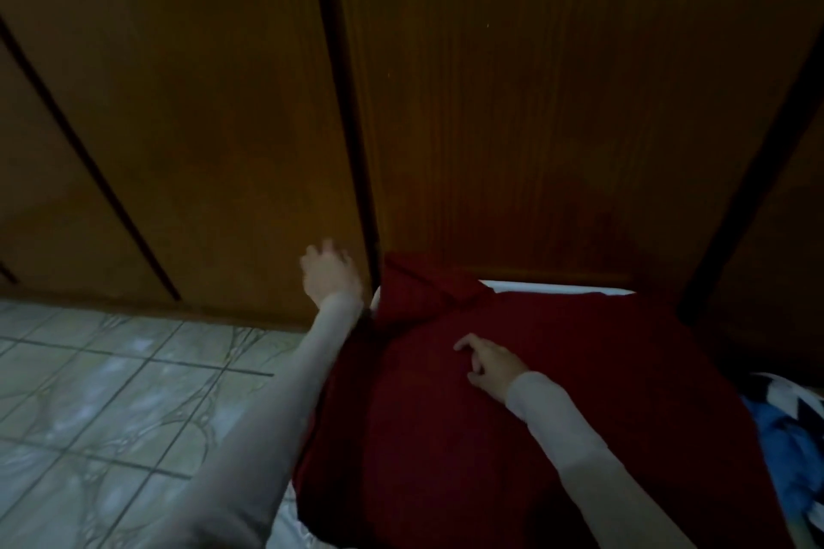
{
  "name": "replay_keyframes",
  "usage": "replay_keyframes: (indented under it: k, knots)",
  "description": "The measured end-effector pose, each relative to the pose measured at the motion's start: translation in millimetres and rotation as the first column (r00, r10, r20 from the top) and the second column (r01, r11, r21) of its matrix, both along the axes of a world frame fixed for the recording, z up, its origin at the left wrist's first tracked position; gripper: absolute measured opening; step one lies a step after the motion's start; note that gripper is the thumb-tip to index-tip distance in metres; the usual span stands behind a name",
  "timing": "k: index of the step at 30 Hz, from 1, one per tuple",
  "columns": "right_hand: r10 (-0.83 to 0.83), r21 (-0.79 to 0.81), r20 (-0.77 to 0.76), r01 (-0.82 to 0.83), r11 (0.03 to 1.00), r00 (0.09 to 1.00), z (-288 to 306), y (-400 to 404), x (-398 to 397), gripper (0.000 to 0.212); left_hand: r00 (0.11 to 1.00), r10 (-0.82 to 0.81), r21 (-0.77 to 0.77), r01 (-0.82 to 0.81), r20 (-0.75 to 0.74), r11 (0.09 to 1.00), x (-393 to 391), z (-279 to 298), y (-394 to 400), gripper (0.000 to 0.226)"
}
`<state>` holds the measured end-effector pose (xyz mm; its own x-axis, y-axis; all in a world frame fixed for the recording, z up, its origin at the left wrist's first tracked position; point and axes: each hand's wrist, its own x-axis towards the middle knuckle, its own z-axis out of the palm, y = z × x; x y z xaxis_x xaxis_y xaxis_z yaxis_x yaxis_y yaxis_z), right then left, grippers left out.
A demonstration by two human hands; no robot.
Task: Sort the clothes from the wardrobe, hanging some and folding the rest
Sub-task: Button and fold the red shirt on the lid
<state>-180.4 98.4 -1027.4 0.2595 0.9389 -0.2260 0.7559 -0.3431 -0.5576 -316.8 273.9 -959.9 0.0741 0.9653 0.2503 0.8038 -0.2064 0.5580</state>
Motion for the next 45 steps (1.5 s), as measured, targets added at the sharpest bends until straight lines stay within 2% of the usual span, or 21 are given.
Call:
replay_keyframes:
  k: [1, 2, 4, 6, 7, 9, 11, 14, 17, 20, 22, 25, 27, 29, 36, 45]
  knots:
    - [-0.003, -0.001, -0.008, 0.003, 1.000, 1.000, -0.4, 0.0, -0.2, 0.042, 0.995, 0.080, 0.049, -0.083, 0.062, 0.995, 0.4, 4.5, 3.1, 0.028]
    - [-0.006, -0.004, -0.011, 0.006, 1.000, 1.000, -0.7, -0.1, -0.5, 0.042, 0.996, 0.052, 0.104, -0.059, 0.068, 0.993, 2.3, 4.4, 0.8, 0.026]
    - [-0.011, 0.002, -0.007, 0.011, 1.000, 1.000, -1.4, -0.6, -0.8, 0.042, 0.975, -0.224, 0.164, 0.220, 0.005, 0.962, 8.6, -10.2, -19.2, 0.019]
    - [-0.016, 0.008, -0.014, 0.016, 1.000, 1.000, -1.9, -0.9, -1.4, 0.043, 0.872, -0.483, 0.103, 0.488, -0.077, 0.867, 11.1, -35.5, -50.9, 0.018]
    - [-0.017, 0.008, -0.014, 0.017, 1.000, 1.000, -1.8, -1.4, -2.1, 0.043, 0.829, -0.546, 0.048, 0.555, -0.126, 0.831, 10.3, -50.1, -61.7, 0.022]
    - [-0.044, -0.008, 0.050, 0.044, 0.999, 0.998, -2.2, -4.2, -1.2, 0.045, 0.781, -0.571, -0.131, 0.557, -0.252, 0.820, 8.9, -74.3, -73.1, 0.037]
    - [-0.075, -0.082, 0.225, 0.096, 0.992, 0.971, -3.0, -10.2, 3.9, 0.054, 0.724, -0.584, -0.277, 0.514, -0.368, 0.812, 8.7, -86.6, -76.1, 0.052]
    - [-0.030, -0.200, 0.373, 0.112, 0.973, 0.927, -6.4, -22.8, 15.6, 0.066, 0.662, -0.626, -0.350, 0.519, -0.412, 0.780, 10.4, -90.6, -72.3, 0.055]
    - [-0.020, -0.240, 0.366, 0.115, 0.964, 0.931, -10.7, -38.6, 25.6, 0.063, 0.620, -0.669, -0.379, 0.551, -0.411, 0.744, 10.7, -88.0, -60.3, 0.055]
    - [-0.082, -0.191, 0.392, 0.168, 0.967, 0.917, -16.1, -60.6, 38.4, 0.058, 0.580, -0.699, -0.395, 0.577, -0.418, 0.715, 11.3, -84.2, -48.3, 0.055]
    - [-0.140, -0.150, 0.423, 0.221, 0.964, 0.895, -18.6, -78.5, 48.3, 0.056, 0.573, -0.693, -0.395, 0.569, -0.438, 0.721, 13.7, -82.3, -48.4, 0.054]
    - [-0.194, -0.158, 0.428, 0.285, 0.946, 0.883, -18.8, -98.2, 57.0, 0.055, 0.600, -0.602, -0.331, 0.507, -0.527, 0.796, 17.5, -77.7, -70.4, 0.052]
    - [-0.221, -0.172, 0.421, 0.316, 0.933, 0.880, -19.3, -105.7, 56.0, 0.057, 0.676, -0.553, -0.320, 0.451, -0.486, 0.833, 16.6, -77.2, -98.3, 0.052]
    - [-0.232, -0.163, 0.424, 0.326, 0.931, 0.875, -20.4, -112.4, 52.4, 0.058, 0.718, -0.560, -0.351, 0.442, -0.414, 0.825, 11.4, -82.6, -126.7, 0.055]
    - [-0.227, -0.091, 0.476, 0.304, 0.948, 0.850, -21.6, -146.6, 65.7, 0.055, 0.692, -0.591, -0.256, 0.534, -0.415, 0.806, -7.2, -95.9, -125.2, 0.054]
    - [-0.245, -0.062, 0.464, 0.307, 0.950, 0.851, -25.4, -149.8, 73.9, 0.054, 0.719, -0.555, -0.249, 0.497, -0.418, 0.831, 1.7, -92.2, -131.7, 0.054]
